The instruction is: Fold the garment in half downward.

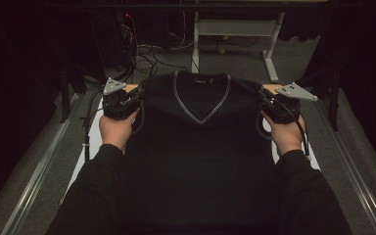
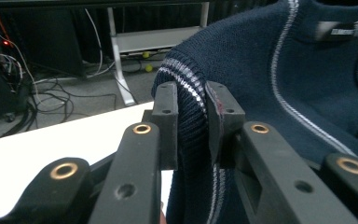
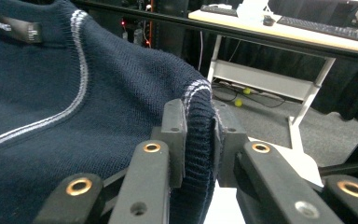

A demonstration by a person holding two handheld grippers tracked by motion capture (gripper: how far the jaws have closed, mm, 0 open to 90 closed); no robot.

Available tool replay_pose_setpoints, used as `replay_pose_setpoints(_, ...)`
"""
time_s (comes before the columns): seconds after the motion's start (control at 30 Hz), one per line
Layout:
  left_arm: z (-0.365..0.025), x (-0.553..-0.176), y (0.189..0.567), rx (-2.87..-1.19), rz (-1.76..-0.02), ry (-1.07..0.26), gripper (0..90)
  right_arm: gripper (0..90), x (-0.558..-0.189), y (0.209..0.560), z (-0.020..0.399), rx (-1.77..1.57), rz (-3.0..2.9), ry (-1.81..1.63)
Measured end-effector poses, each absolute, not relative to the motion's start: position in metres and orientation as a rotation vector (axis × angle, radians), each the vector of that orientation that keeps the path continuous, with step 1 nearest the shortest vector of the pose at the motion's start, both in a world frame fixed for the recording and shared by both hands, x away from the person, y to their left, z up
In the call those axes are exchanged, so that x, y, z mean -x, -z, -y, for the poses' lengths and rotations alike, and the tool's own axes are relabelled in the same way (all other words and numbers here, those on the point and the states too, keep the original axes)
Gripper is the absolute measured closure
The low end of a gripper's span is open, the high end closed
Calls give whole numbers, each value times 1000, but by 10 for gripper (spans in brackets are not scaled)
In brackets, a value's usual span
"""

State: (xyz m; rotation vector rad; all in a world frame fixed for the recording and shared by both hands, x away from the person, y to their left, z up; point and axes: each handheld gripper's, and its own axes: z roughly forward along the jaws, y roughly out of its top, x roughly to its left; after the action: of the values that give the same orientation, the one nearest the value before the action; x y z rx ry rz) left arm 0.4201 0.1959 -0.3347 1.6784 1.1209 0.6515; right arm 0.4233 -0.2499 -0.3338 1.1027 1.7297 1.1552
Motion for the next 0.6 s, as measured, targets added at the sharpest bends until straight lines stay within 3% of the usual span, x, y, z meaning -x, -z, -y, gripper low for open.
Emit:
replay_pose_setpoints(0.27, -196, -413, 353, -1716, -1122, -589, 719, 784, -418, 350, 251, -1122, -1784, -1138)
replay_pose_setpoints(0.6, -203, -372, 388, -1775, -1068, -504, 717, 785, -385, 380, 257, -1109, -1863, -1146)
